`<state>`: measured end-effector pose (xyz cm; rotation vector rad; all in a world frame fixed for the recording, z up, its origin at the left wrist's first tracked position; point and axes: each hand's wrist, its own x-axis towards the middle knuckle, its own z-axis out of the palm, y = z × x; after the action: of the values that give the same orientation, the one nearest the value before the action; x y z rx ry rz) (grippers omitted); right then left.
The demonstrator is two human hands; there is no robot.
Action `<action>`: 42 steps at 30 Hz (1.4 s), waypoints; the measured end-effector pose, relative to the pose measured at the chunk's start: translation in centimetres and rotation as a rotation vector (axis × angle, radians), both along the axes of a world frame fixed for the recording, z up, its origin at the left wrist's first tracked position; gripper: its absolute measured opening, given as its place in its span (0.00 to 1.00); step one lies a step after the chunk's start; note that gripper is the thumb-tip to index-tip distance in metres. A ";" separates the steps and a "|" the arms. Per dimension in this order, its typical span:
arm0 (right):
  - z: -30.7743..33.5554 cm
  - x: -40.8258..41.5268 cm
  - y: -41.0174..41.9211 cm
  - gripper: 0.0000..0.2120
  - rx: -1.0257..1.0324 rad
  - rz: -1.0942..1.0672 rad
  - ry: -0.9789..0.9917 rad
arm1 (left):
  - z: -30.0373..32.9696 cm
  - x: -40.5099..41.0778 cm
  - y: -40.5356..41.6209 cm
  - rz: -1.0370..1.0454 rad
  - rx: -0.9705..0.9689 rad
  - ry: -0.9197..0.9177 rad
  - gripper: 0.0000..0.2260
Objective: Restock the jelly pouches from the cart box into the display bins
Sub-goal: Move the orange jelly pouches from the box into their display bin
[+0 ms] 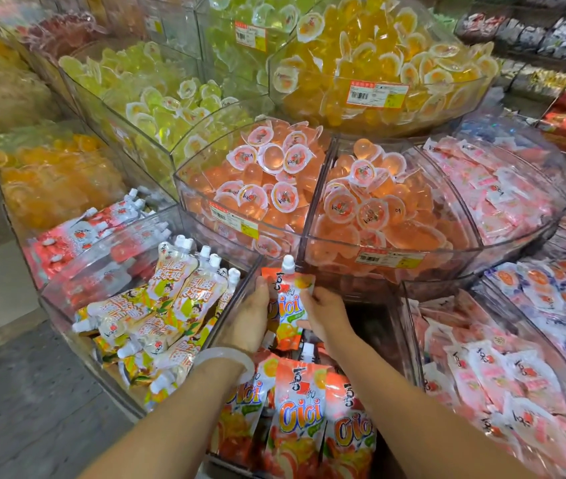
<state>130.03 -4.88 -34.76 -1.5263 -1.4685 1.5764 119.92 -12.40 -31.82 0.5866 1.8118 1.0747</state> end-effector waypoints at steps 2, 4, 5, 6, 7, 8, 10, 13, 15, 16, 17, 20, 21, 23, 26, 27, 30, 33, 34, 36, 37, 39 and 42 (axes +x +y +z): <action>0.0 0.2 -0.3 0.15 -0.059 0.043 -0.013 | 0.9 0.7 -0.7 0.019 -0.018 0.049 0.26; 0.0 0.4 -0.5 0.16 -0.060 0.086 -0.079 | 1.9 1.3 -1.2 0.018 -0.037 0.121 0.25; 0.1 0.4 -0.6 0.16 -0.044 0.109 -0.107 | 2.3 1.4 -1.5 0.021 -0.043 0.134 0.25; 0.0 0.4 -0.6 0.14 -0.024 0.129 -0.124 | 3.0 1.7 -1.8 0.020 -0.038 0.142 0.25; 0.3 0.4 -0.7 0.13 -0.016 0.159 -0.136 | 2.3 1.5 -1.7 0.014 -0.030 0.142 0.24; 0.5 0.4 -0.8 0.11 -0.005 0.184 -0.149 | 1.9 1.5 -1.8 0.004 -0.031 0.148 0.23; 1.0 0.6 -0.9 0.10 0.023 0.218 -0.211 | 0.6 1.1 -1.8 -0.008 -0.034 0.143 0.21; 2.4 1.3 -1.3 0.15 0.070 0.241 -0.363 | -0.3 1.3 -2.4 -0.053 -0.053 0.193 0.21; 4.0 2.0 -1.7 0.19 0.177 0.312 -0.483 | 0.1 1.6 -2.4 -0.145 0.017 0.285 0.23; 4.8 2.5 -1.8 0.20 0.260 0.352 -0.548 | 0.7 1.8 -2.4 -0.224 0.055 0.387 0.24; 5.6 3.0 -2.1 0.21 0.342 0.383 -0.609 | 1.5 2.1 -2.3 -0.319 0.091 0.537 0.25; 6.9 4.9 -3.7 0.27 0.576 0.473 -0.852 | 3.1 2.8 -2.1 -0.580 0.078 0.992 0.31; 6.9 5.5 -4.4 0.30 0.619 0.507 -0.936 | 3.2 3.1 -2.3 -0.643 0.029 1.075 0.33; 6.6 6.6 -5.9 0.34 0.632 0.537 -1.035 | 3.2 4.2 -3.3 -0.735 -0.051 1.139 0.36; 6.4 8.2 -8.3 0.36 0.564 0.503 -1.086 | 3.0 5.9 -4.2 -0.848 -0.075 1.157 0.34; 6.5 8.9 -9.0 0.36 0.546 0.476 -1.096 | 3.3 6.6 -4.4 -0.874 -0.072 1.152 0.33; 7.4 11.7 -10.6 0.39 0.520 0.388 -1.117 | 4.6 9.0 -4.6 -0.931 -0.014 1.164 0.35; 9.1 15.2 -11.6 0.38 0.534 0.308 -1.120 | 6.3 11.9 -4.6 -0.969 0.079 1.210 0.36; 9.9 16.8 -12.2 0.38 0.538 0.270 -1.127 | 6.9 13.4 -4.6 -0.982 0.120 1.247 0.35; 10.9 20.4 -13.3 0.37 0.523 0.200 -1.152 | 8.0 16.9 -4.9 -1.016 0.193 1.316 0.35; 11.1 22.4 -13.9 0.37 0.508 0.161 -1.156 | 8.4 19.0 -5.2 -1.042 0.220 1.331 0.35; 11.4 26.6 -15.5 0.37 0.494 0.080 -1.171 | 8.9 23.6 -6.1 -1.106 0.275 1.330 0.35; 11.7 33.7 -18.8 0.38 0.414 -0.026 -1.208 | 9.0 31.4 -8.5 -1.197 0.385 1.333 0.33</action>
<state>163.76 -23.64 -23.06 -2.2916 -2.1137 0.1303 151.27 -20.90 -22.87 2.6164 1.5826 0.0392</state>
